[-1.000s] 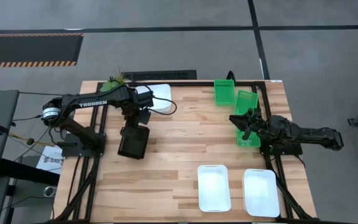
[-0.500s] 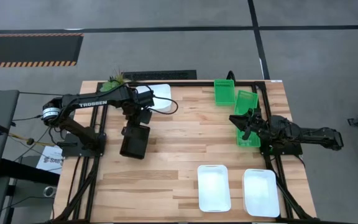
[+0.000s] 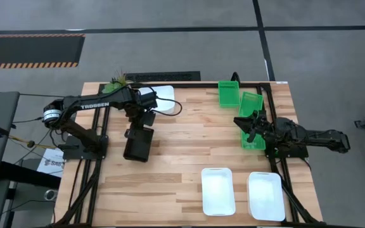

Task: Stack baskets by color
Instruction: Stack the bottom black bin on top of the black bins, then stack the left white bin on top of the top white bin

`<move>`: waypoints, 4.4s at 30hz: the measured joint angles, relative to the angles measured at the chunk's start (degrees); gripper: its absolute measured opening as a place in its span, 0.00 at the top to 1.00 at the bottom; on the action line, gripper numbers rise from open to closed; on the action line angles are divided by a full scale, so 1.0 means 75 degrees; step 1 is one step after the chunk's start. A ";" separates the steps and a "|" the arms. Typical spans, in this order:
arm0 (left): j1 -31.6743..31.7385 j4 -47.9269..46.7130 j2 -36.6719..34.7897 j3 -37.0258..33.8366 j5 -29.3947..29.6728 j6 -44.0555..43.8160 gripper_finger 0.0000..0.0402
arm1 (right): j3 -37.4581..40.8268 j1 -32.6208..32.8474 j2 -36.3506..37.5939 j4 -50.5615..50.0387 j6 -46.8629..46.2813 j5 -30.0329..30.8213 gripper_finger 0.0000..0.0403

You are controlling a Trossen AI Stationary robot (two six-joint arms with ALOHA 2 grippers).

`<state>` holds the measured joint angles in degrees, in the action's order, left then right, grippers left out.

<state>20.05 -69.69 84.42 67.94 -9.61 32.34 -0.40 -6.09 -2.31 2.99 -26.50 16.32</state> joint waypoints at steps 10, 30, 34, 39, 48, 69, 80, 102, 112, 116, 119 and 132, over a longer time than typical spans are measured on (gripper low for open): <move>0.0273 0.0000 0.0000 0.0000 -0.0265 -0.0236 1.00 | 0.0000 0.0000 0.0000 0.0001 -0.0003 0.0000 0.74; 0.0455 0.0010 0.0003 -0.0521 -0.0355 -0.0120 1.00 | 0.0002 -0.0003 0.0000 0.0002 -0.0006 0.0000 0.74; 0.0455 0.0083 0.0009 -0.0790 -0.0246 -0.0145 1.00 | 0.0000 -0.0003 0.0000 0.0001 -0.0006 0.0000 0.74; 0.0455 0.0303 0.0009 -0.0790 -0.0253 -0.0119 1.00 | 0.0002 -0.0002 0.0000 0.0000 -0.0006 0.0000 0.74; 0.0455 0.0204 0.0009 -0.0790 -0.0280 0.0254 0.98 | 0.0000 -0.0001 0.0000 -0.0001 -0.0006 0.0001 0.74; 0.0365 0.0334 0.0006 -0.0717 -0.0225 0.0085 0.69 | 0.0002 -0.0001 0.0000 0.0001 -0.0006 0.0000 0.74; 0.0367 0.0343 -0.0009 0.0017 -0.0552 0.0121 0.82 | 0.0000 0.0000 0.0000 0.0002 -0.0006 0.0000 0.74; 0.0373 0.1274 0.0000 -0.1145 -0.1094 -0.0035 1.00 | 0.0001 -0.0002 0.0000 0.0000 -0.0006 0.0000 0.74; 0.0321 0.2501 0.0003 -0.0731 -0.0704 -0.1225 1.00 | 0.0003 0.0000 0.0000 0.0002 -0.0006 0.0000 0.74; 0.0109 0.3098 0.0003 -0.0272 -0.0760 -0.1977 0.96 | 0.0001 -0.0003 0.0000 0.0002 -0.0006 0.0000 0.74; -0.0300 0.3779 0.0003 -0.0114 -0.1025 -0.2162 0.88 | 0.0003 0.0000 0.0000 0.0001 -0.0006 0.0000 0.74; -0.2982 0.7988 0.0029 -0.0093 0.0478 -0.2702 0.49 | 0.0002 -0.0001 0.0000 0.0002 -0.0006 0.0000 0.74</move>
<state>-2.32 -9.78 84.64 67.24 -6.03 12.08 -0.39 -6.09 -2.31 3.01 -26.55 16.32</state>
